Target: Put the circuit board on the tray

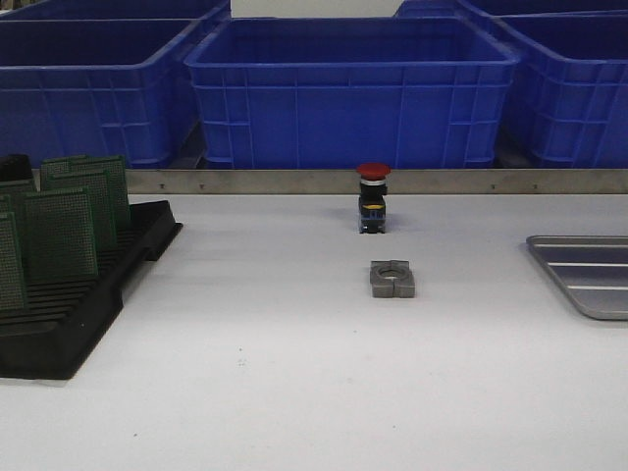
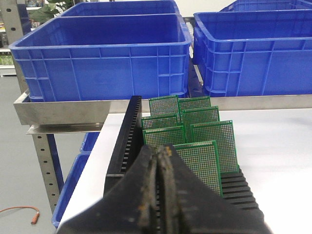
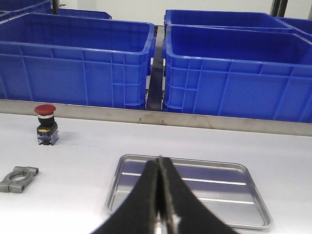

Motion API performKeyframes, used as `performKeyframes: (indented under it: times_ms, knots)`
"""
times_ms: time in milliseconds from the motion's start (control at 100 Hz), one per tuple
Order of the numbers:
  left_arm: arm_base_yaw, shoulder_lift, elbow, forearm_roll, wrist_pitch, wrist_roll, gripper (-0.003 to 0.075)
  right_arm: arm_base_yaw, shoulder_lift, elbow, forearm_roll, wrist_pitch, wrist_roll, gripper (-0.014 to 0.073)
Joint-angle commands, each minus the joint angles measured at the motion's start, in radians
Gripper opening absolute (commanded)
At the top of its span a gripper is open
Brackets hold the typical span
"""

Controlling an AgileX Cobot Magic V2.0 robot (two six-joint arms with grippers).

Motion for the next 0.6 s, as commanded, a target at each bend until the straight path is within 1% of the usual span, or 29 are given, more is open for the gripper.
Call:
performKeyframes:
  times_ms: [0, 80, 200, 290, 360, 440, 590]
  knots:
    - [0.000, -0.026, 0.048, -0.011, -0.094, -0.010, -0.0020, 0.000, -0.027, -0.012, 0.001, -0.076, -0.008, -0.0062]
    - [0.000, -0.026, 0.048, -0.011, -0.109, -0.010, -0.0020, 0.000, -0.027, -0.012, 0.001, -0.076, -0.008, -0.0062]
    - [0.000, -0.026, 0.031, -0.011, -0.187, -0.010, -0.0020, 0.000, -0.027, -0.012, 0.001, -0.076, -0.008, -0.0062]
    - [0.000, -0.026, -0.004, -0.011, -0.175, -0.010, -0.0020, 0.000, -0.027, -0.012, 0.001, -0.076, -0.008, -0.0062]
    - [0.000, -0.016, -0.050, -0.015, -0.121, -0.010, -0.0020, 0.000, -0.027, -0.012, 0.001, -0.076, -0.008, -0.0062]
    - [0.000, 0.007, -0.126, -0.015, -0.013, -0.010, -0.0020, 0.000, -0.027, -0.012, 0.001, -0.076, -0.008, -0.0062]
    - [0.000, 0.098, -0.256, -0.015, 0.126, -0.010, -0.0020, 0.000, -0.027, -0.012, 0.001, -0.076, -0.008, -0.0062]
